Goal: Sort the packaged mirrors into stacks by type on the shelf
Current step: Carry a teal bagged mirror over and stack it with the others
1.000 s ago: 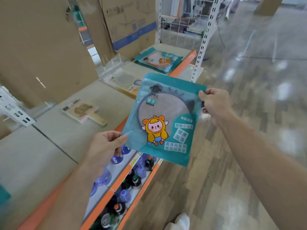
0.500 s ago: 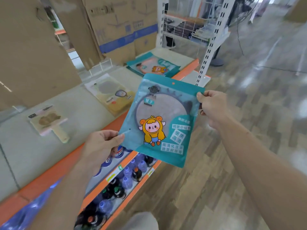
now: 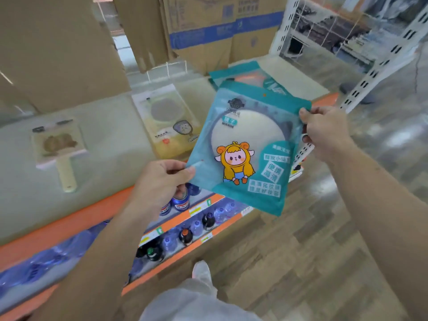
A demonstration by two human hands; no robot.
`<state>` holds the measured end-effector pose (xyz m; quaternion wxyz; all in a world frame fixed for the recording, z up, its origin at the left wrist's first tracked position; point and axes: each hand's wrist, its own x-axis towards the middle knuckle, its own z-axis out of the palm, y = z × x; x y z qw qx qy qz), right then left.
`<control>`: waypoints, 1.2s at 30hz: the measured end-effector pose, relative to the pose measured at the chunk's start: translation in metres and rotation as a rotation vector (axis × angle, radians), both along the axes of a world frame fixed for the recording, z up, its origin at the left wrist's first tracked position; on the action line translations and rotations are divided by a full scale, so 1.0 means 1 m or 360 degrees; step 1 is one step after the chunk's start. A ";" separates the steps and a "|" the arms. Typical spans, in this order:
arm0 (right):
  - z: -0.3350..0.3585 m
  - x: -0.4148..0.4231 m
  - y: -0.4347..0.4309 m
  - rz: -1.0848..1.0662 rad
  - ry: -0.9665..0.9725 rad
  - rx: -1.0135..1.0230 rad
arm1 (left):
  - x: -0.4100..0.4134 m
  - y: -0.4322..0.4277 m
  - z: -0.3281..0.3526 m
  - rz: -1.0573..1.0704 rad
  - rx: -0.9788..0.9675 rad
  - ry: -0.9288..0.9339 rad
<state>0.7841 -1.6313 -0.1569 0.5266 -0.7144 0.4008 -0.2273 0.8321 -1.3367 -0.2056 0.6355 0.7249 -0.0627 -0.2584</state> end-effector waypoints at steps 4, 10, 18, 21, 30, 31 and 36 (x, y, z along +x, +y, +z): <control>-0.007 0.042 -0.019 0.0128 0.0008 0.0014 | 0.016 -0.014 -0.004 0.0151 0.0001 0.0049; -0.014 0.093 -0.044 0.0261 0.0034 0.0048 | 0.029 -0.035 0.000 0.0293 0.0005 0.0034; -0.019 0.148 -0.090 0.0387 -0.0004 0.0028 | 0.034 -0.095 0.002 0.0405 0.0066 0.0080; -0.017 0.165 -0.109 0.0437 0.0018 0.0012 | 0.039 -0.125 0.003 0.0499 0.0096 0.0081; -0.019 0.222 -0.167 0.0731 0.0036 -0.0112 | 0.053 -0.203 -0.002 0.0773 0.0166 0.0087; -0.019 0.227 -0.170 0.0769 0.0039 -0.0128 | 0.054 -0.210 -0.004 0.0798 0.0192 0.0085; -0.028 0.250 -0.184 0.0898 0.0072 -0.0162 | 0.058 -0.237 -0.004 0.0786 0.0455 -0.0016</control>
